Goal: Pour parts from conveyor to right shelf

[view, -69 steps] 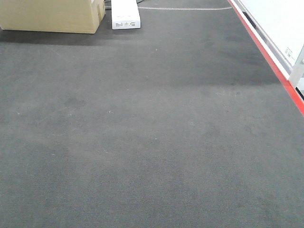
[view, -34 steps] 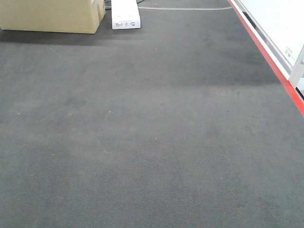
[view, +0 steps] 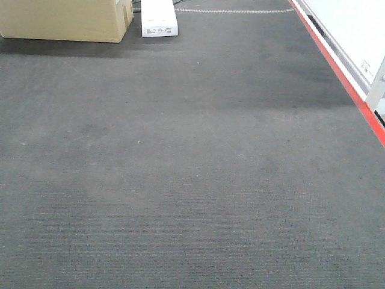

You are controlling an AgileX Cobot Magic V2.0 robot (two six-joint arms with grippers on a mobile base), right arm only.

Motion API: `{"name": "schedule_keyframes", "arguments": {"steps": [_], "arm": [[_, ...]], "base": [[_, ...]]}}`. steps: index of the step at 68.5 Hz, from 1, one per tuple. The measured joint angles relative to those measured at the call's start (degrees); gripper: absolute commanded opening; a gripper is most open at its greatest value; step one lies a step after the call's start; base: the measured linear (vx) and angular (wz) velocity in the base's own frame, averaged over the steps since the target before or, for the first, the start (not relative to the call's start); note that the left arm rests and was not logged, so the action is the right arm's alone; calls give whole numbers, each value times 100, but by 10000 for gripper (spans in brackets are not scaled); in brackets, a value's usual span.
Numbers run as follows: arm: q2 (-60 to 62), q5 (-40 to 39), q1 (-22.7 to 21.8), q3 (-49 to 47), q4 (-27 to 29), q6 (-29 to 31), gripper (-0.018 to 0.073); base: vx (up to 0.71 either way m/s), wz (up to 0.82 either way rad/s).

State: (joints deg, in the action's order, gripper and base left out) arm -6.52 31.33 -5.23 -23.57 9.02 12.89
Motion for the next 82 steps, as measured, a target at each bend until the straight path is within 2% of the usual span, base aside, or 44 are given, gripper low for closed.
{"name": "schedule_keyframes", "arguments": {"steps": [61, 82], "arm": [[0, 0, 0, 0, 0, 10, -8], [0, 0, 0, 4, 0, 10, -8]], "base": [[0, 0], [-15, -10]]}}
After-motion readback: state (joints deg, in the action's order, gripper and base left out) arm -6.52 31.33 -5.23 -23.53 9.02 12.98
